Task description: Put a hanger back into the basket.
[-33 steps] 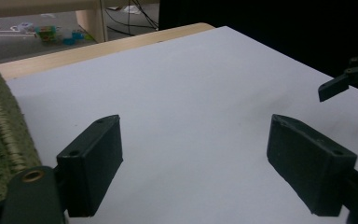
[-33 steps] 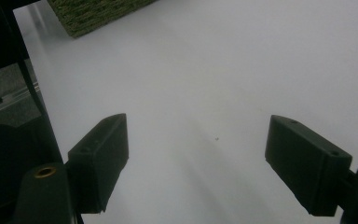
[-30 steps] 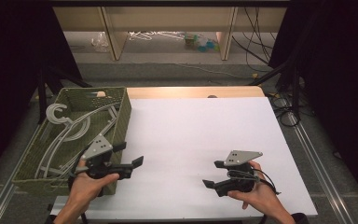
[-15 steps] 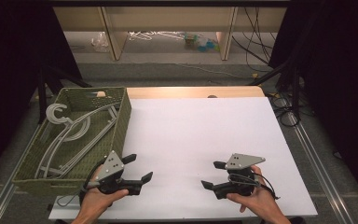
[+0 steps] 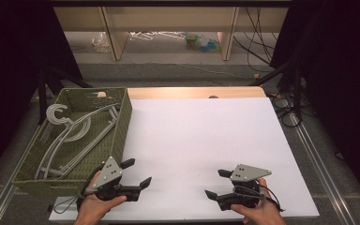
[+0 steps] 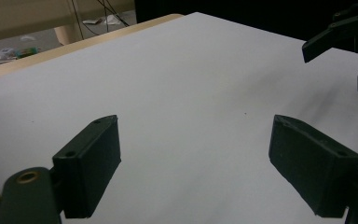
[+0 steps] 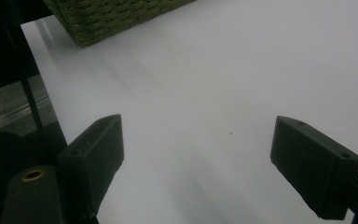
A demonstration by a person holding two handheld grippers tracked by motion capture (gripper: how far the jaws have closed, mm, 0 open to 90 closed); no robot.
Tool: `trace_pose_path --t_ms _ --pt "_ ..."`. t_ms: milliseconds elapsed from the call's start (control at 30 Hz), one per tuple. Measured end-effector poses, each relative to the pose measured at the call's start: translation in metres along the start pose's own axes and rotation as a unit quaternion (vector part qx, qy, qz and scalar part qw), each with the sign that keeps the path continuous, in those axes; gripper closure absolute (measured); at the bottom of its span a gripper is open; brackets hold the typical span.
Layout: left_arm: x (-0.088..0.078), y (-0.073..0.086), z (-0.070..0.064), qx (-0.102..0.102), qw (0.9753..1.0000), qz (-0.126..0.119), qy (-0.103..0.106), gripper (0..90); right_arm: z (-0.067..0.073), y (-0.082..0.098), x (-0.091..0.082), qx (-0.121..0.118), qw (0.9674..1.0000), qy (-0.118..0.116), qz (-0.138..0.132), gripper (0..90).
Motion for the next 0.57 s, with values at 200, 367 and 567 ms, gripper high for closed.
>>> trace_pose_path --t_ms 200,367,567 --pt "0.0007 -0.0001 0.0014 -0.006 1.0 -0.001 -0.002 16.4 0.0003 -0.0013 0.0013 0.001 1.0 -0.001 -0.004 17.9" --pt "0.0017 0.0 0.0008 0.0 1.0 0.002 0.003 16.4 0.0005 -0.0013 0.0023 -0.002 1.0 -0.003 -0.009 17.9" --pt "0.0009 -0.0003 0.0016 0.001 1.0 0.0 0.001 16.5 0.0006 -0.0011 0.0025 0.005 1.0 -0.003 -0.006 17.9"
Point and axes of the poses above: each handheld gripper's, and its own axes: x roughly forward along the jaws, y roughly out of its underside, z roughly to its left, the point moved 2 cm from there along x, roughly forward along the jaws, and after that the axes turned 12 degrees about -x, right-handed, at the moved point
